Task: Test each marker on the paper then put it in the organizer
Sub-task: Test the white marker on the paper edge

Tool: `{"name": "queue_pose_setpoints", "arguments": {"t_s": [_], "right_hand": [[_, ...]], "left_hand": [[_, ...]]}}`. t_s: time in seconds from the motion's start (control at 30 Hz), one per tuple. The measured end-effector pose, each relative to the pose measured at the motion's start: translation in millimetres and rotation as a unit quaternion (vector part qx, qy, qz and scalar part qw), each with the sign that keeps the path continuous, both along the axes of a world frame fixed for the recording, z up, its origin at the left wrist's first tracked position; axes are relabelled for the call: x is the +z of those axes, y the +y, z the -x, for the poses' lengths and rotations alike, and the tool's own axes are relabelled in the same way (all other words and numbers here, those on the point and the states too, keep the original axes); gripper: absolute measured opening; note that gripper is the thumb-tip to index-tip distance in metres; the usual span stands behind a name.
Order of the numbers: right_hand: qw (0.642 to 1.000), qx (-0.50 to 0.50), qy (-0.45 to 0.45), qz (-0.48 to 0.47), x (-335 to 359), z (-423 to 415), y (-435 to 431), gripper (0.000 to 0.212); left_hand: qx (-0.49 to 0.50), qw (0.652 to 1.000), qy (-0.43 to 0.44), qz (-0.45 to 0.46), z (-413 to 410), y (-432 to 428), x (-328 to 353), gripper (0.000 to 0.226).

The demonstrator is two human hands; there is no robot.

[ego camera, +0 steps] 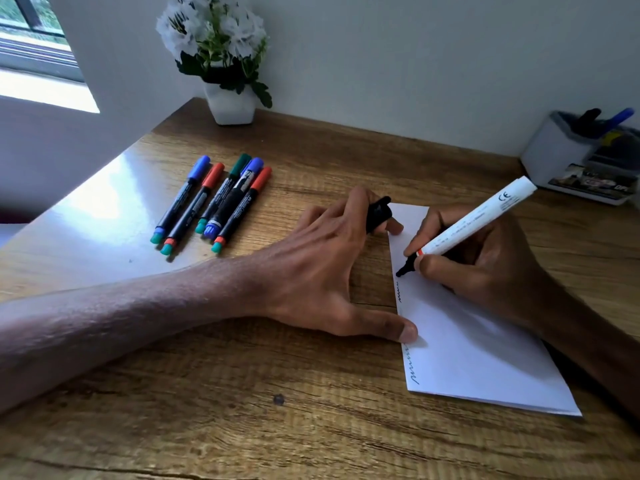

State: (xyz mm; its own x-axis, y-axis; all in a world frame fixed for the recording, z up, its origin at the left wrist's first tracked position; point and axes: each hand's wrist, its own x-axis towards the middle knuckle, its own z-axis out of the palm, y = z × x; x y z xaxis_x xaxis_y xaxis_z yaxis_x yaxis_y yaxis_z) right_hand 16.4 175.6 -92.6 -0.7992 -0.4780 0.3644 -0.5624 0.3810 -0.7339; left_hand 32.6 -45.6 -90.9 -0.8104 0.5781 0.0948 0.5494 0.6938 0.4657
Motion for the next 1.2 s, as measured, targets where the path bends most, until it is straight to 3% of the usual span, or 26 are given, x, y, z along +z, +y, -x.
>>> {"name": "queue_pose_setpoints", "arguments": {"t_s": [1.2], "right_hand": [[0.997,-0.067,0.028,0.002,-3.1,4.8,-4.3,0.003]], "left_hand": [[-0.012,1.0,0.001,0.006,-0.4,0.4,3.9,0.104]]}}
